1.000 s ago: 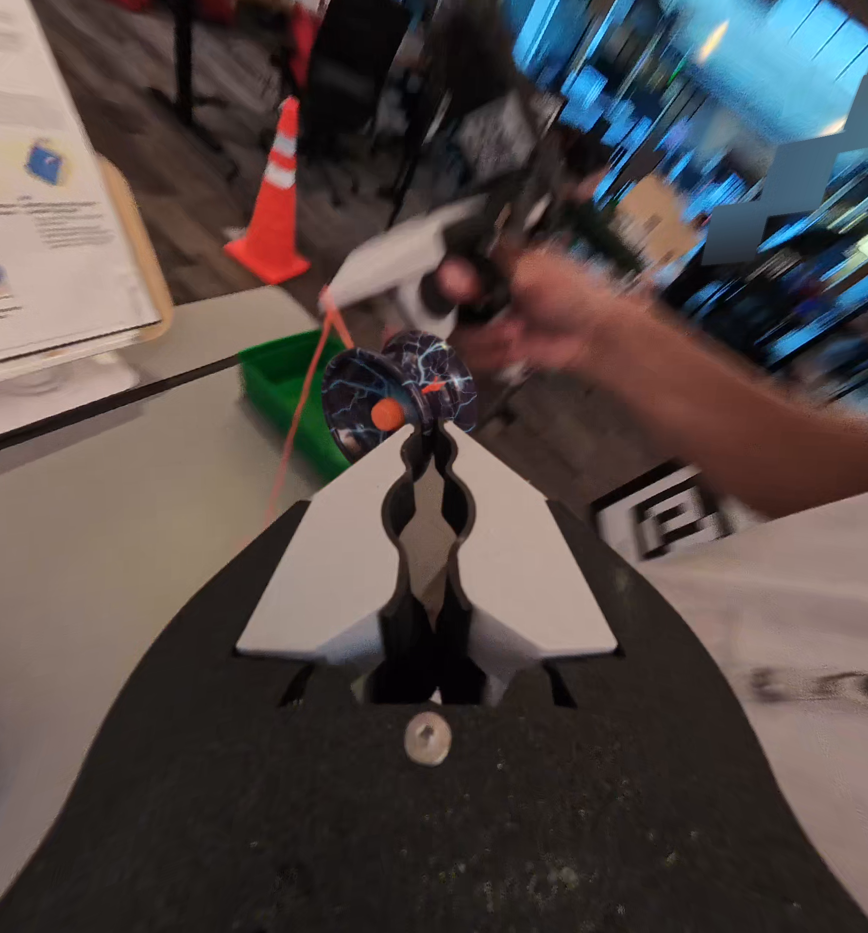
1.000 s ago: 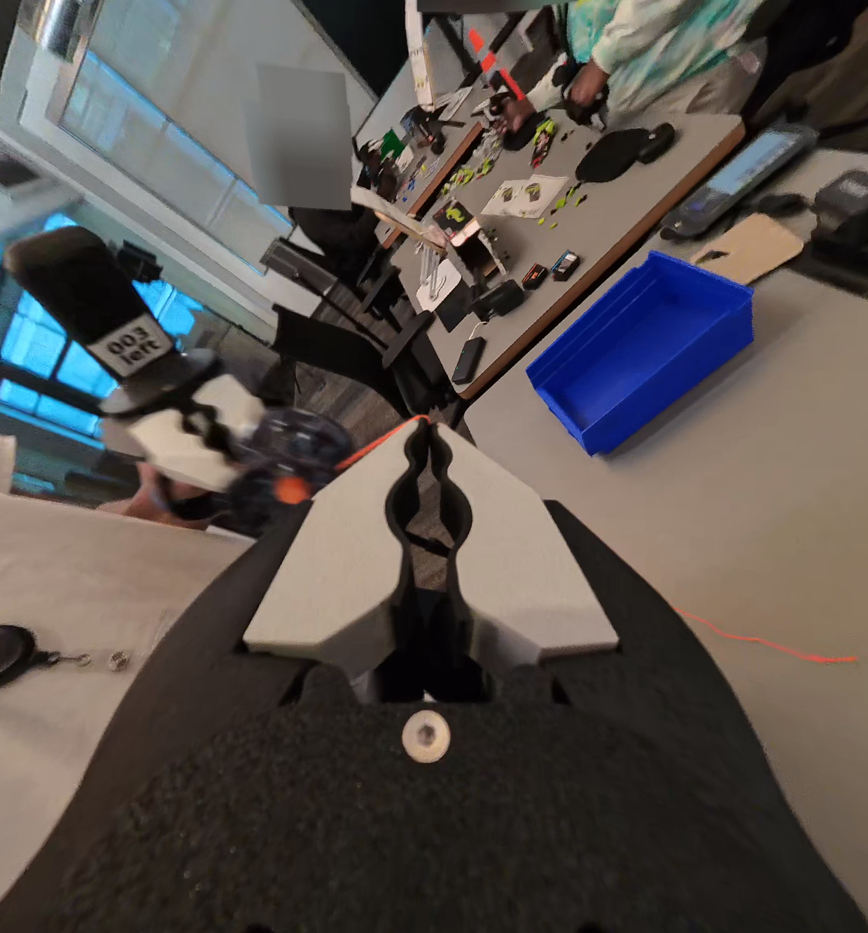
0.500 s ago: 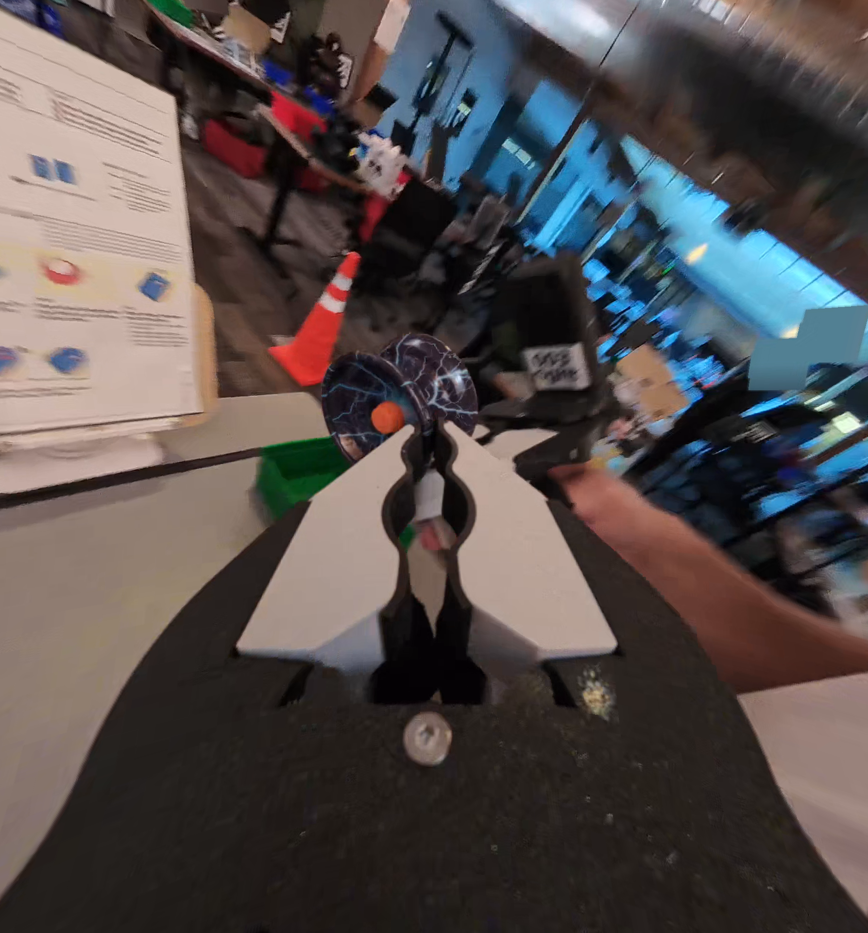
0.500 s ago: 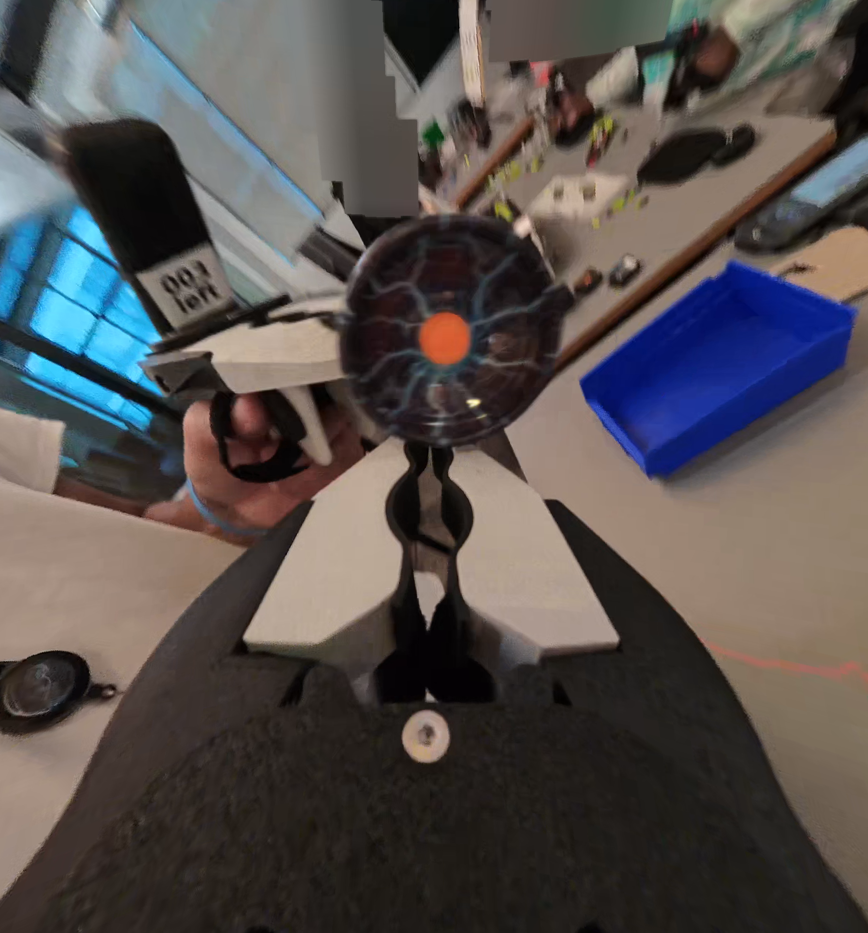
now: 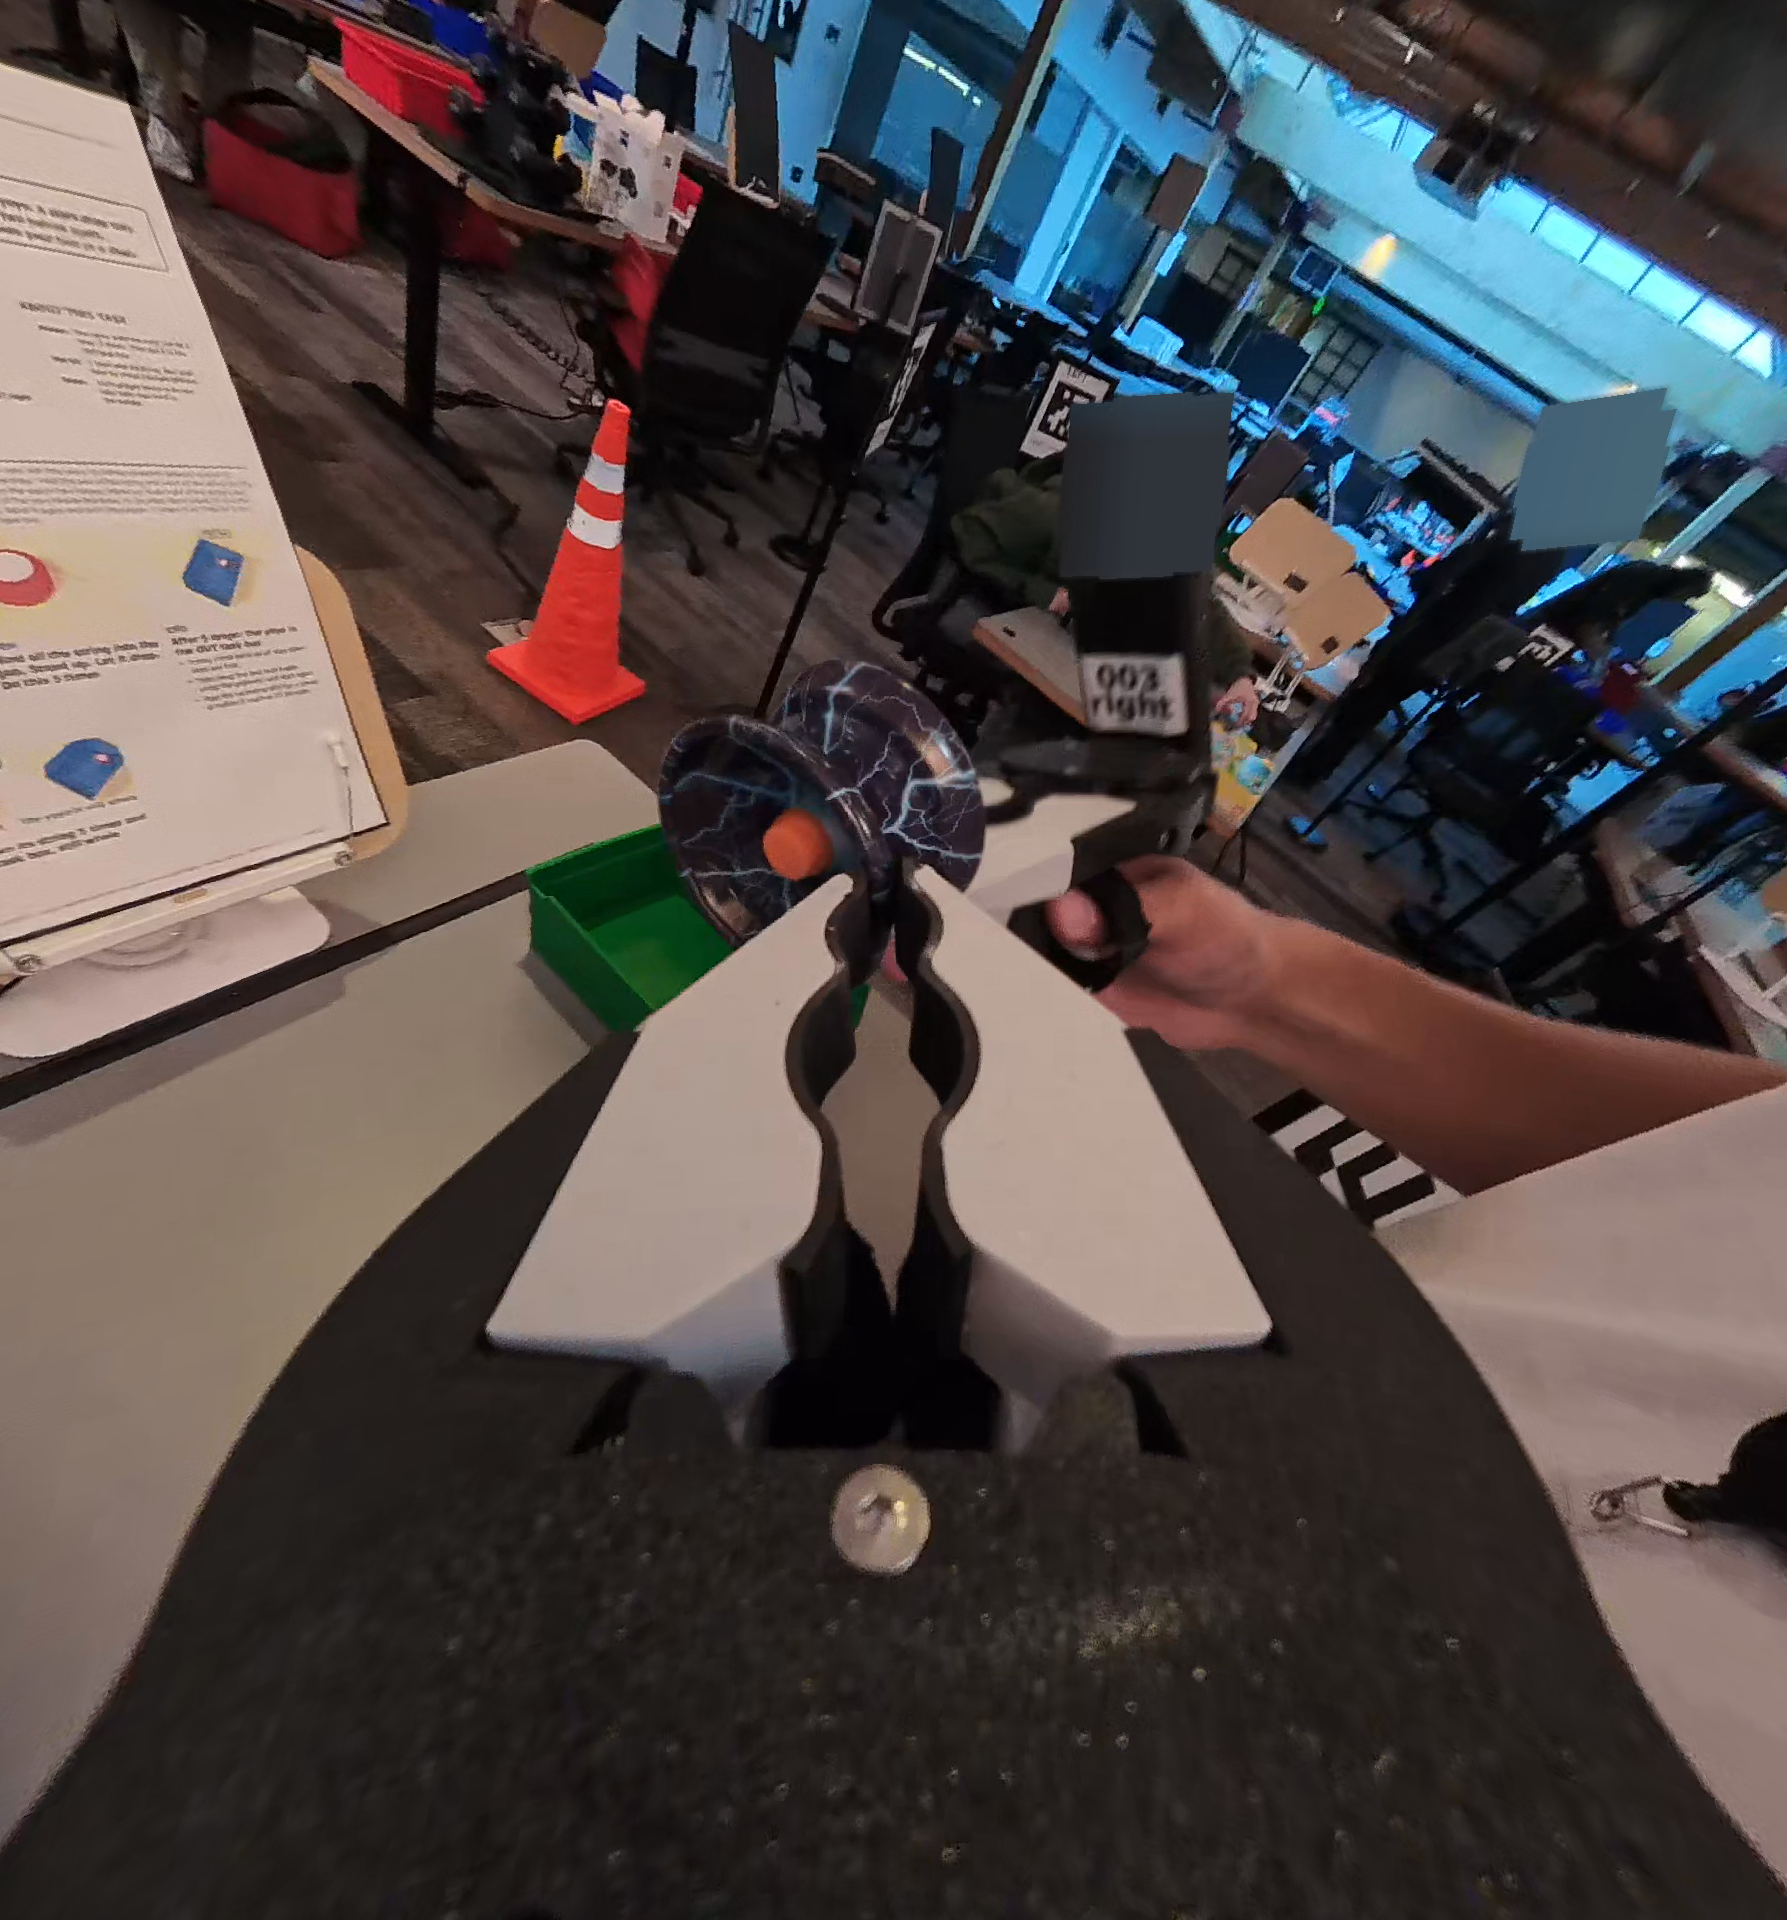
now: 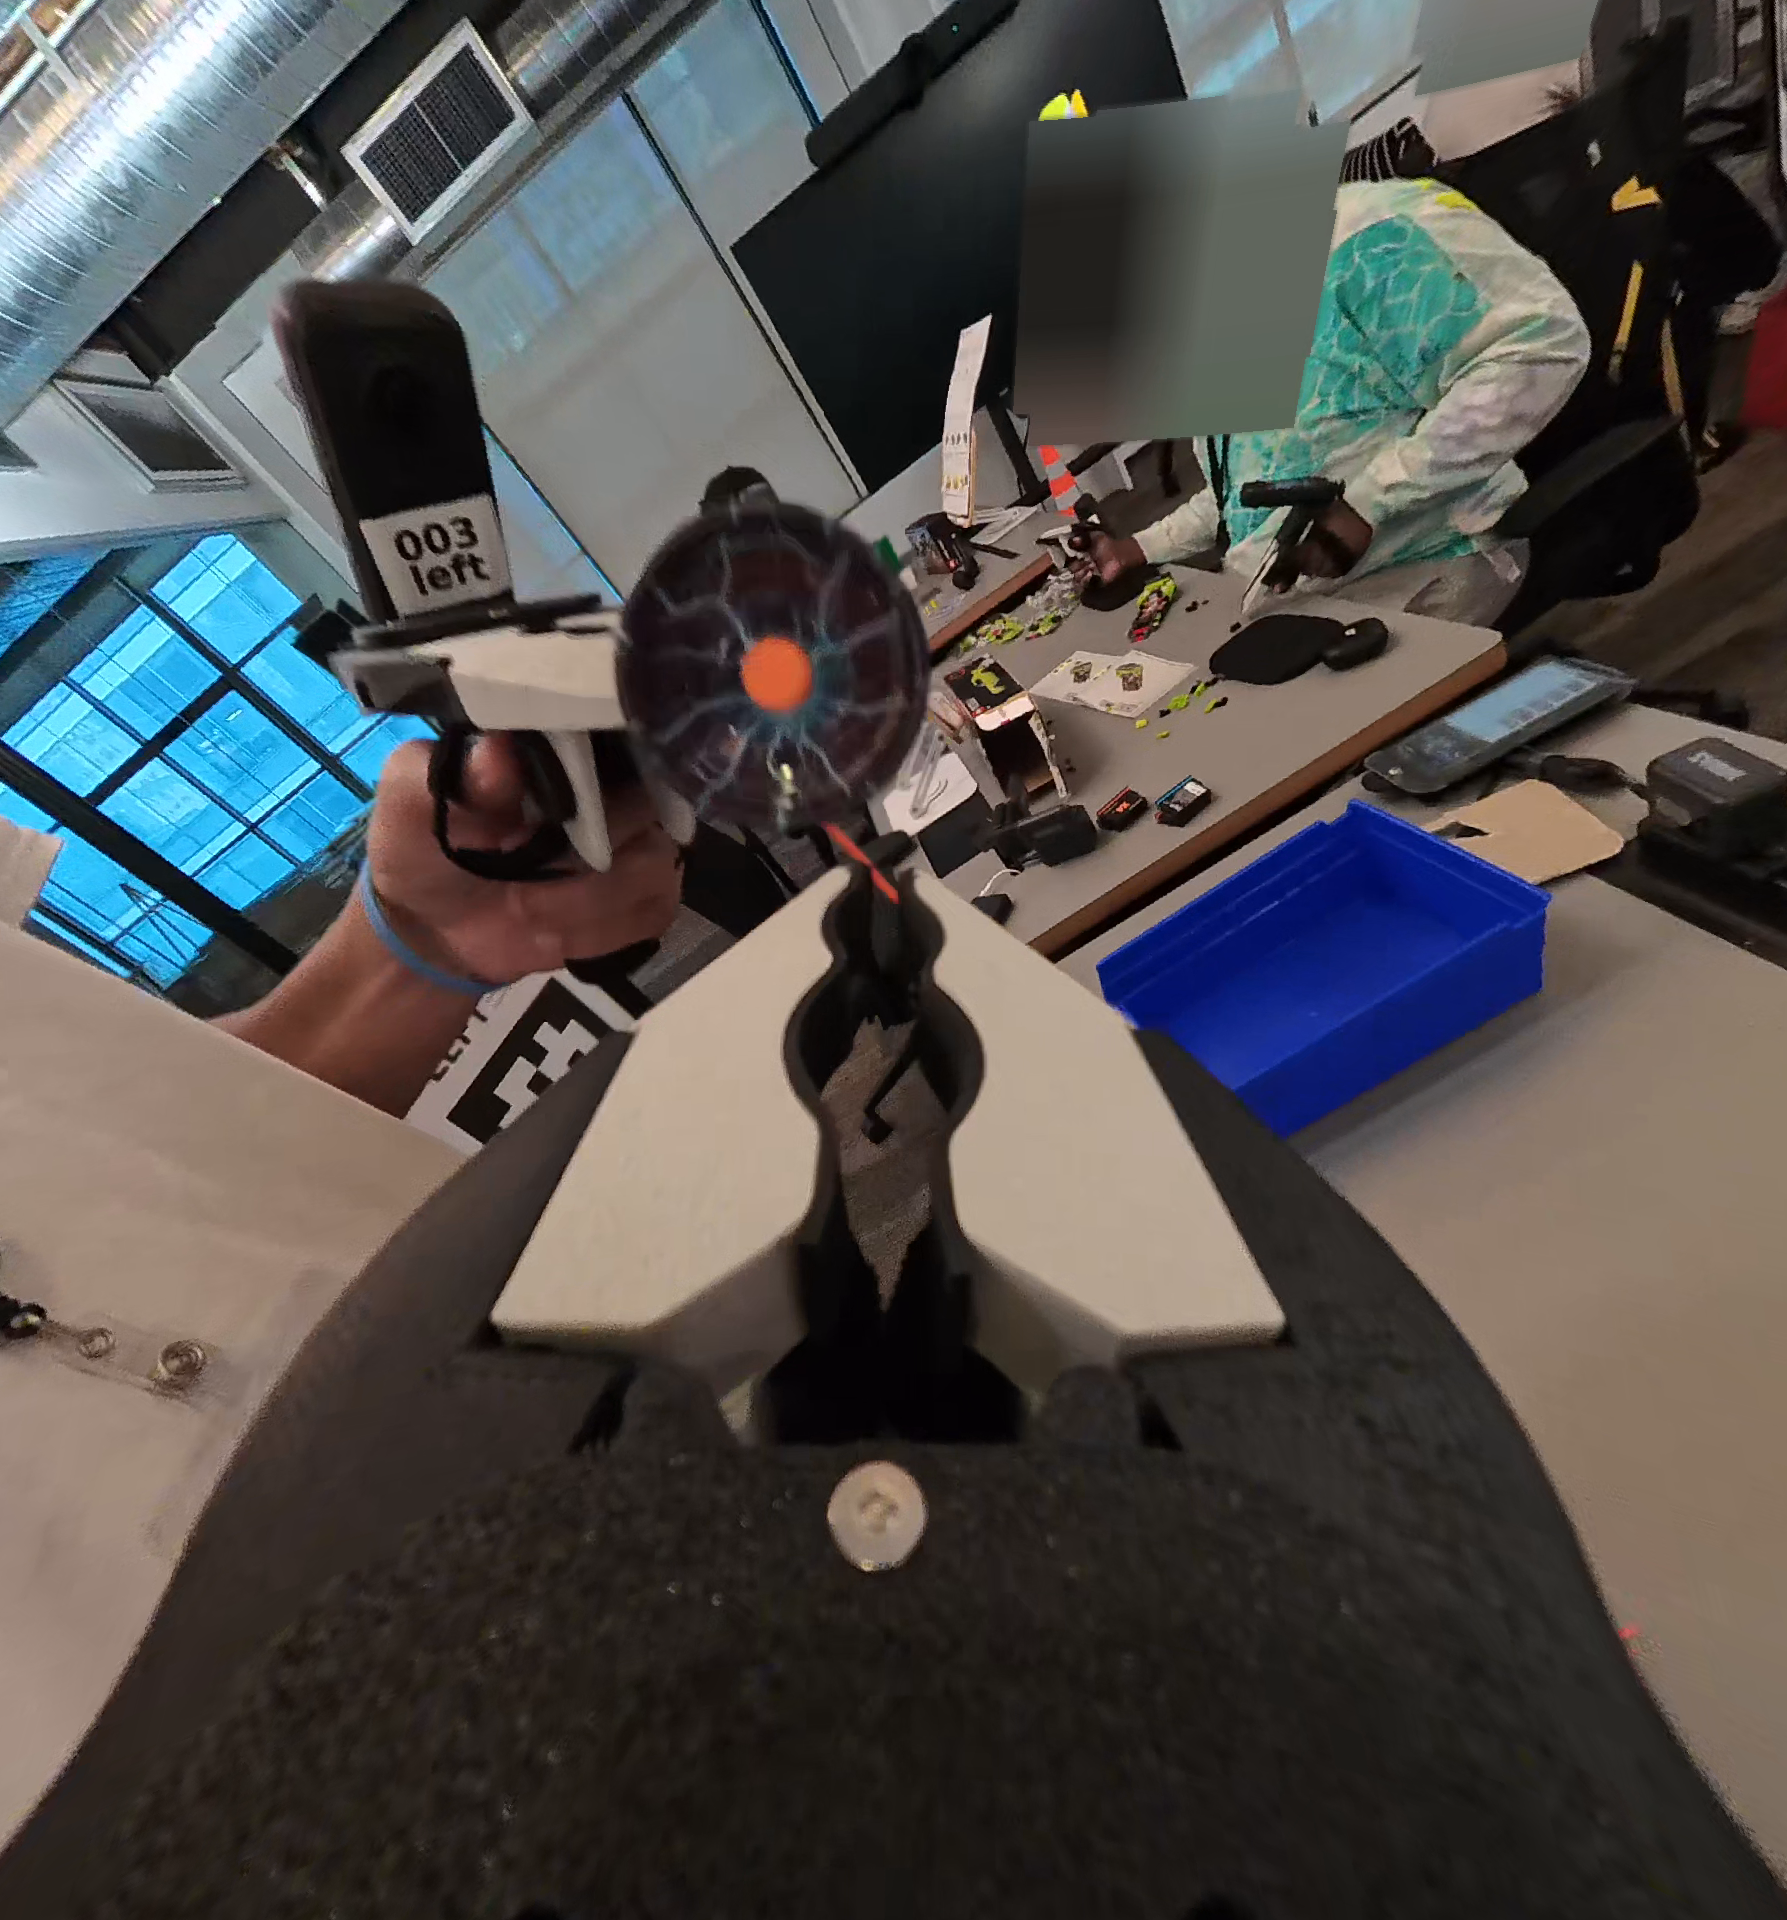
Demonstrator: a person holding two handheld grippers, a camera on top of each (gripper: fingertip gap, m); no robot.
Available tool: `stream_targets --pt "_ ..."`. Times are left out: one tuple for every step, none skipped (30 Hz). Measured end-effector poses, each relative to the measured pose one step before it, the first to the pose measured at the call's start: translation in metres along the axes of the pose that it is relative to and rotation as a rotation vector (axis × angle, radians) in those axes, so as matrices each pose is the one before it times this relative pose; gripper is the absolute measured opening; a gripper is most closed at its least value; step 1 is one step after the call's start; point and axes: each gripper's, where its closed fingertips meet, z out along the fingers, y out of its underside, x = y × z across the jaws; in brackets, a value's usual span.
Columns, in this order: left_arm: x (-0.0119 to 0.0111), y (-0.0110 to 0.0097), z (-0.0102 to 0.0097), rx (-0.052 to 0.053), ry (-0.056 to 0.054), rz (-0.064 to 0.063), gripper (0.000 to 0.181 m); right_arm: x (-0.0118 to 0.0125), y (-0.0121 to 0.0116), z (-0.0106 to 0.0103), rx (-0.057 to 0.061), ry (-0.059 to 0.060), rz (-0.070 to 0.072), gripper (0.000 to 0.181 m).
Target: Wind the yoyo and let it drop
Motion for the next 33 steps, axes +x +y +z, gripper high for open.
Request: stream_targets --pt "-0.00043 -0.00315 -0.00014 0.0084 0.0033 -0.0171 0.000 0.00361 0.00561 -0.00094 -0.0089 -0.0002 0.0198 0.011" --pt "-0.00154 -0.00211 0.00052 0.0021 -0.0009 -0.0260 0.000 0.00637 0.00694 -0.00123 -0.0078 0.0105 0.0315 0.020" --pt "-0.00343 -0.00076 0.00074 -0.0045 -0.0138 -0.0223 0.000 0.00788 0.00777 -0.00126 -0.0005 0.0137 0.0358 0.025" --pt "-0.00361 -0.00014 0.00081 -0.0066 -0.0162 -0.0154 0.000 0.00799 0.00878 -0.00083 0.0031 0.0100 0.0346 0.029" --pt "-0.00303 0.00007 0.00057 -0.0064 -0.0126 -0.0137 0.000 0.00707 0.00993 0.00010 0.0038 0.0026 0.0317 0.031" --pt "-0.00232 0.00002 0.00026 -0.0050 -0.0102 -0.0141 0.000 0.00638 0.01195 0.00141 -0.0019 -0.0044 0.0325 0.034" --pt "-0.00132 -0.00039 -0.00004 -0.0023 -0.0057 -0.0113 0.000 0.00703 0.01493 0.00260 -0.0149 -0.0052 0.0338 0.035" --pt "0.00011 -0.00082 -0.00041 0.0007 0.0008 -0.0058 0.000 0.00908 0.01695 0.00363 -0.0257 0.0024 0.0436 0.035" --pt "0.00076 -0.00104 -0.00051 0.0017 0.0018 -0.0022 0.000 0.00984 0.01692 0.00419 -0.0259 -0.0007 0.0666 0.034" --pt "0.00119 -0.00065 -0.00053 -0.0018 0.0002 0.0017 0.000 0.00963 0.01418 0.00441 -0.0172 -0.0178 0.1077 0.033" --pt "0.00177 -0.00033 -0.00048 -0.0052 -0.0003 0.0076 0.000 0.00861 0.01175 0.00459 -0.0173 -0.0408 0.1392 0.034" --pt "0.00193 -0.00043 -0.00050 -0.0037 -0.0021 0.0121 0.000 0.00702 0.00860 0.00466 -0.0167 -0.0614 0.1518 0.036" --pt "0.00223 -0.00083 -0.00052 -0.0009 -0.0032 0.0135 0.000 0.00716 0.00652 0.00508 -0.0169 -0.0592 0.1427 0.041" --pt "0.00290 -0.00055 -0.00026 -0.0025 0.0026 0.0114 0.000 0.00456 0.00160 0.00505 -0.0019 -0.0642 0.1139 0.045" --pt "0.00340 -0.00029 -0.00009 -0.0031 0.0072 0.0084 0.000 0.00378 -0.00260 0.00414 0.0172 -0.0499 0.0746 0.044" --pt "0.00279 -0.00037 -0.00010 -0.0005 0.0038 0.0077 0.000 0.00186 -0.00402 0.00399 0.0199 -0.0411 0.0507 0.046" --pt "0.00201 0.00009 -0.00001 -0.0024 0.0007 0.0077 0.000 -0.00160 -0.00457 0.00386 0.0183 -0.0511 0.0524 0.047" --pt "0.00164 0.00088 0.00006 -0.0061 0.0003 0.0066 0.000 -0.00367 -0.00608 0.00318 0.0247 -0.0568 0.0507 0.049" --pt "0.00111 0.00068 -0.00022 -0.0042 -0.0011 0.0040 0.000 -0.00250 -0.00734 0.00195 0.0299 -0.0414 0.0444 0.053" --pt "0.00110 0.00021 -0.00032 0.0005 -0.0002 0.0010 0.000 0.00037 -0.00511 0.00125 0.0136 -0.0182 0.0275 0.055" --pt "0.00160 0.00021 -0.00031 0.0011 0.0044 -0.0010 0.000 0.00423 -0.00336 0.00074 0.0040 0.0087 0.0232 0.055" --pt "0.00159 0.00026 -0.00019 0.0009 0.0049 -0.0015 0.000 0.00541 -0.00349 0.00022 0.0077 0.0136 0.0315 0.056" --pt "0.00122 0.00007 -0.00003 0.0022 0.0013 0.0000 0.000 0.00347 -0.00352 0.00011 0.0097 0.0017 0.0356 0.055" --pt "0.00114 0.00033 0.00003 0.0004 0.0008 0.0019 0.000 0.00035 -0.00182 0.00050 -0.0002 -0.0107 0.0246 0.052" --pt "0.00120 0.00067 -0.00004 -0.0030 0.0013 0.0031 0.000 -0.00429 -0.00106 0.00003 -0.0047 -0.0267 0.0063 0.044" --pt "0.00042 0.00050 -0.00045 -0.0017 -0.0033 0.0046 0.000 -0.00439 -0.00139 -0.00098 -0.0016 -0.0153 -0.0092 0.031" --pt "-0.00020 0.00051 -0.00095 -0.0013 -0.0075 0.0059 0.000 -0.00269 -0.00302 -0.00183 0.0123 0.0022 -0.0150 0.022" --pt "-0.00051 0.00090 -0.00118 -0.0030 -0.0071 0.0051 0.000 -0.00114 -0.00222 -0.00212 0.0078 0.0104 -0.0099 0.014" --pt "-0.00060 0.00047 -0.00122 -0.0001 -0.0060 0.0021 0.000 -0.00001 -0.00066 -0.00191 -0.0041 0.0153 -0.0088 0.007" --pt "-0.00054 0.00025 -0.00116 0.0020 -0.0030 -0.0016 0.000 -0.00041 -0.00042 -0.00187 -0.0042 0.0104 -0.0055 0.007" --pt "-0.00034 0.00035 -0.00080 0.0005 0.0006 -0.0027 0.000 -0.00071 -0.00053 -0.00216 -0.0024 0.0070 -0.0038 0.007" --pt "-0.00058 0.00034 -0.00074 0.0005 -0.0019 -0.0009 0.000 0.00054 -0.00093 -0.00247 -0.0003 0.0141 -0.0048 0.009" --pt "-0.00066 -0.00004 -0.00072 0.0012 -0.0040 0.0014 0.000 0.00187 -0.00099 -0.00265 -0.0001 0.0206 -0.0062 0.011"
